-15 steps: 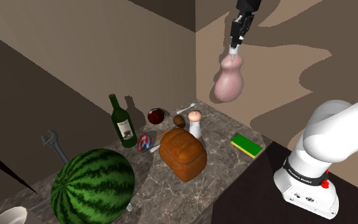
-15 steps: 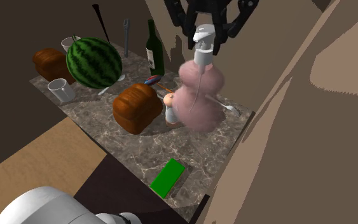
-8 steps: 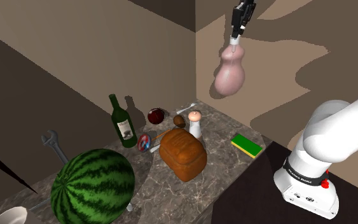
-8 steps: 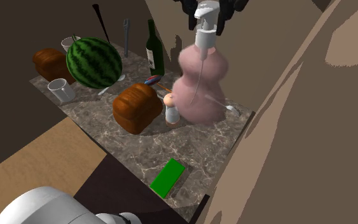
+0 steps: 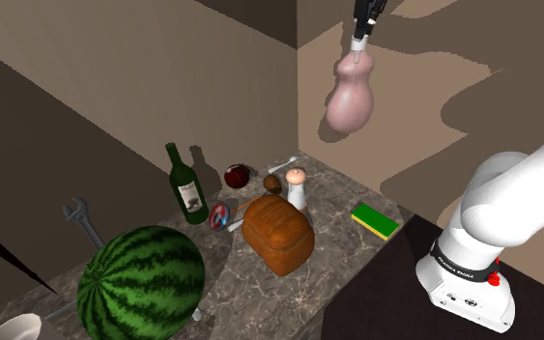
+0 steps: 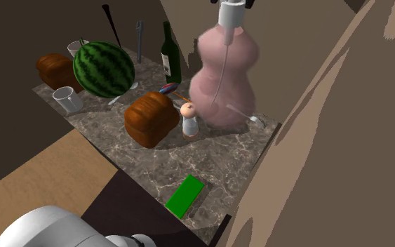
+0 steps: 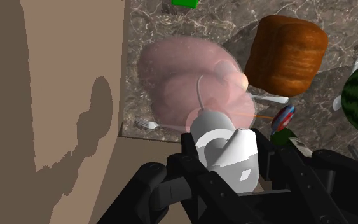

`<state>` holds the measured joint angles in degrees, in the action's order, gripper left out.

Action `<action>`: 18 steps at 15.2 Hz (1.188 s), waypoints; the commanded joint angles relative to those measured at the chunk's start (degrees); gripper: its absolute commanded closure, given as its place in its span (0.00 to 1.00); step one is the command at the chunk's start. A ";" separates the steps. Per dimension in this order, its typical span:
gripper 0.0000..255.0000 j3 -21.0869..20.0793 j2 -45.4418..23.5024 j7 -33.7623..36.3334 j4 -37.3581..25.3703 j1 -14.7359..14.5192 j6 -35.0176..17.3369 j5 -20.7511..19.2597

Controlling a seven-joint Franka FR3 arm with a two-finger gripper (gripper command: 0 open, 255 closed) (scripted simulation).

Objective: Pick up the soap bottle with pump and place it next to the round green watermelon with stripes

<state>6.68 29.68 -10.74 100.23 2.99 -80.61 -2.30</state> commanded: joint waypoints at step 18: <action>1.00 -11.76 -1.50 14.70 -9.52 -2.92 8.08 3.41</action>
<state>-3.47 27.64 1.88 89.94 0.41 -72.23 0.63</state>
